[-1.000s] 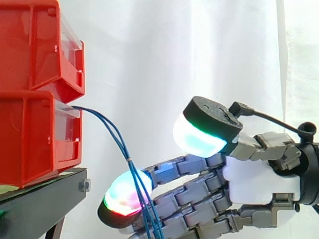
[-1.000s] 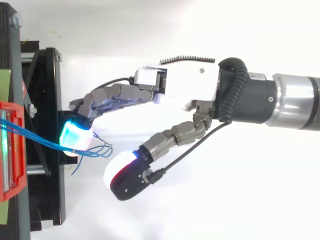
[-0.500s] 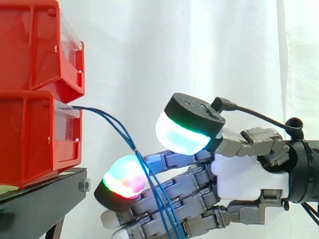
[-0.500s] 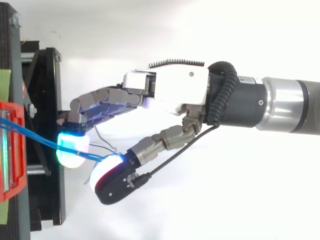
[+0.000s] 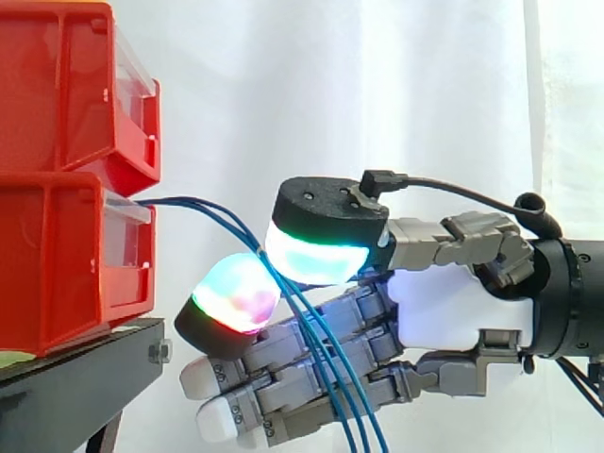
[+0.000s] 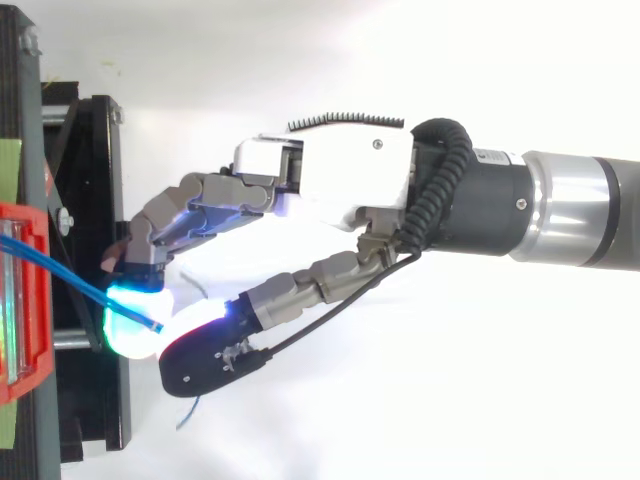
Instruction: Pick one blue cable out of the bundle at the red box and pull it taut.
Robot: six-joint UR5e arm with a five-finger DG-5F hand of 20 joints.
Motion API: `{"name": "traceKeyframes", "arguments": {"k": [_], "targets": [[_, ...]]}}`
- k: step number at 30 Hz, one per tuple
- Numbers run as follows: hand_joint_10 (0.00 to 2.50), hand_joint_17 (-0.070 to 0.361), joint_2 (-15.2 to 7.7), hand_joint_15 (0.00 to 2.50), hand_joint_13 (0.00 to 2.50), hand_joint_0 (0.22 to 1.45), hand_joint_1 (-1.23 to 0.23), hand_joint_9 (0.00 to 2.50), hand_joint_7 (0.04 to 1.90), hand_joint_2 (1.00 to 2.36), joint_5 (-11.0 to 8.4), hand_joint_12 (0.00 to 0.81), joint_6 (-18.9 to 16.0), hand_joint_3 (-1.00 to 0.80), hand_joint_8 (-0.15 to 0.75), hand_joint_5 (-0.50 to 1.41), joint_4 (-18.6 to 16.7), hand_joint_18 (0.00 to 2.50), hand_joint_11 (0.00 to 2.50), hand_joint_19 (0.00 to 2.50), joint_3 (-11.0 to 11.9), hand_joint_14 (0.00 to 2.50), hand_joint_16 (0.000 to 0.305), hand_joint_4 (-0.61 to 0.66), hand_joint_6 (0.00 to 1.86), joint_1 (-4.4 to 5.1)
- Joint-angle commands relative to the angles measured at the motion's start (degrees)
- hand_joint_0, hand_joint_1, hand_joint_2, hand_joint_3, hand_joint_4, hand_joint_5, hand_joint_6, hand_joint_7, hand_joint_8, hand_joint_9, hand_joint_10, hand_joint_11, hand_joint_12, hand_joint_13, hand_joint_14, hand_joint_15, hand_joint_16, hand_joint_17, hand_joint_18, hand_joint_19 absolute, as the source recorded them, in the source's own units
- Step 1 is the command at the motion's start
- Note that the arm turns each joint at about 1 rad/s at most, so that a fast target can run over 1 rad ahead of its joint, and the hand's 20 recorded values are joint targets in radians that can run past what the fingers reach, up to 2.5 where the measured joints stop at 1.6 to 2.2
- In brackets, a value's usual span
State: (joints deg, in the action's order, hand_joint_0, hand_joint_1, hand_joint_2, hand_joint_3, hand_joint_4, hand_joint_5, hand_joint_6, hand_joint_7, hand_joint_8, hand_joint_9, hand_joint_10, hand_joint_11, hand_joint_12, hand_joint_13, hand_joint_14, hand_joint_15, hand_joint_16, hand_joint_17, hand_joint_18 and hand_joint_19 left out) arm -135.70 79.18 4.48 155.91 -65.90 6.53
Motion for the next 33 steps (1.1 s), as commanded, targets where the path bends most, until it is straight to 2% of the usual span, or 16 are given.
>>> {"name": "traceKeyframes", "arguments": {"k": [1, 11, 16, 21, 29, 33], "targets": [[0.0, 0.113, 0.0, 0.23, 0.43, 0.62, -0.77, 0.52, 0.76, 1.02, 0.01, 0.382, 0.0, -0.17, 0.332, -0.18, 0.3, 0.35, 0.21, 0.3, 0.2, 0.01, 0.05, 0.13, 0.85, -0.02], [0.0, 0.115, 0.1, 0.23, 0.45, 0.66, -0.83, 0.54, 0.61, 1.02, -0.08, 0.38, -0.1, -0.21, 0.329, -0.19, 0.3, 0.4, 0.28, 0.29, 0.3, 0.01, 0.051, 0.13, 0.89, -0.11], [0.01, 0.115, 0.0, 0.24, 0.47, 0.66, -0.88, 0.58, 0.65, 1.01, 0.01, 0.382, -1.0, -0.27, 0.338, -0.19, 0.5, 0.44, 0.34, 0.3, 0.3, 0.01, 0.051, 0.09, 0.94, -0.02], [0.01, 0.111, 0.1, 0.28, 0.54, 0.7, -0.88, 0.66, 0.74, 1.0, 0.01, 0.381, -1.3, -0.47, 0.35, -0.17, 0.8, 0.49, 0.37, 0.32, 0.6, 0.01, 0.049, 0.07, 0.95, -0.11], [0.01, 0.115, 0.1, 0.31, 0.6, 0.54, -0.8, 0.77, 0.86, 1.0, 0.63, 0.39, -1.3, -0.5, 0.384, -0.13, 0.8, 0.54, 0.38, 0.38, 0.6, 0.01, 0.051, 0.12, 0.92, -0.2], [0.01, 0.118, 0.1, 0.36, 0.67, 0.51, -0.78, 0.85, 0.92, 1.0, 0.63, 0.402, -1.3, -0.5, 0.398, -0.11, 0.8, 0.59, 0.41, 0.4, 0.6, 0.01, 0.052, 0.13, 0.92, -0.11]]}}
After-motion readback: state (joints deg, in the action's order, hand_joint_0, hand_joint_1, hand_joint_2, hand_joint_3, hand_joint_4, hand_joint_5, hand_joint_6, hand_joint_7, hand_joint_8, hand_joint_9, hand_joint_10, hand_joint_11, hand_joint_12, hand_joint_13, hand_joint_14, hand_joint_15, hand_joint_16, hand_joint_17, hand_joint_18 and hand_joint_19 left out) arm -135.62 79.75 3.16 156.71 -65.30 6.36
